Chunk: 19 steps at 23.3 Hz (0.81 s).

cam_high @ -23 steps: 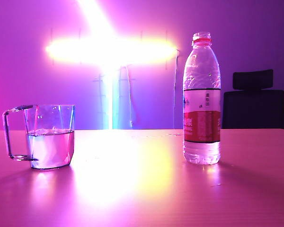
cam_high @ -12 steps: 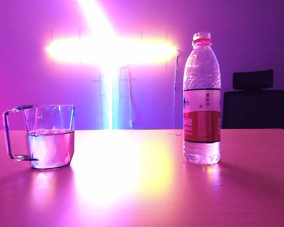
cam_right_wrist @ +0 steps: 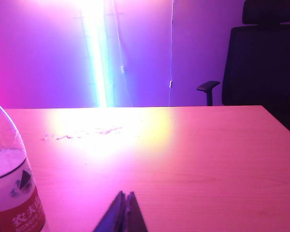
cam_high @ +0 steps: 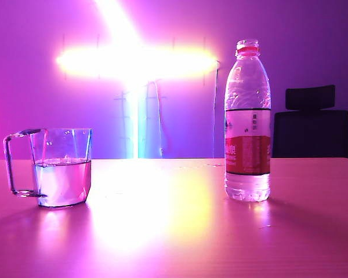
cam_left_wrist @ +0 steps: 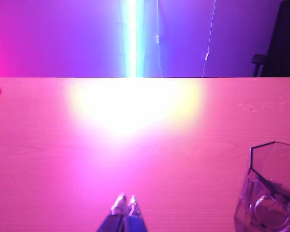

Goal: Pick up the mineral water bottle on the table and pour water into the mug until it's half full.

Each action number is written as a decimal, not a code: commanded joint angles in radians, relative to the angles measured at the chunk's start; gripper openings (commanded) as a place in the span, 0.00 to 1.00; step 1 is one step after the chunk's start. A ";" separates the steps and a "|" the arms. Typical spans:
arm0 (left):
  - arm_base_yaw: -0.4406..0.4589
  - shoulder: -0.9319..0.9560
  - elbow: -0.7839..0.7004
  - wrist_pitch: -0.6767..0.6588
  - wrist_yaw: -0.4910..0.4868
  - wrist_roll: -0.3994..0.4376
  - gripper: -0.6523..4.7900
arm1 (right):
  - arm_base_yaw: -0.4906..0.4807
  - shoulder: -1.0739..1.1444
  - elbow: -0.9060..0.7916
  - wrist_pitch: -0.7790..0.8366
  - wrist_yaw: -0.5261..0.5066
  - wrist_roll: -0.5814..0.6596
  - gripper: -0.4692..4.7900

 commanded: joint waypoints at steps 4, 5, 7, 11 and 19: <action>0.001 0.002 0.004 0.011 0.000 -0.003 0.12 | 0.002 -0.002 -0.004 -0.003 -0.024 0.010 0.07; 0.001 0.002 0.004 0.011 0.000 -0.003 0.12 | 0.002 -0.002 -0.004 -0.012 -0.024 0.010 0.07; 0.001 0.002 0.004 0.011 0.000 -0.003 0.12 | 0.002 -0.002 -0.004 -0.016 -0.024 0.010 0.07; 0.001 0.002 0.004 0.011 0.000 -0.003 0.12 | 0.000 -0.002 -0.004 -0.017 -0.018 0.006 0.07; 0.001 0.002 0.004 0.011 0.000 -0.003 0.12 | 0.000 -0.002 -0.004 -0.032 0.003 0.003 0.07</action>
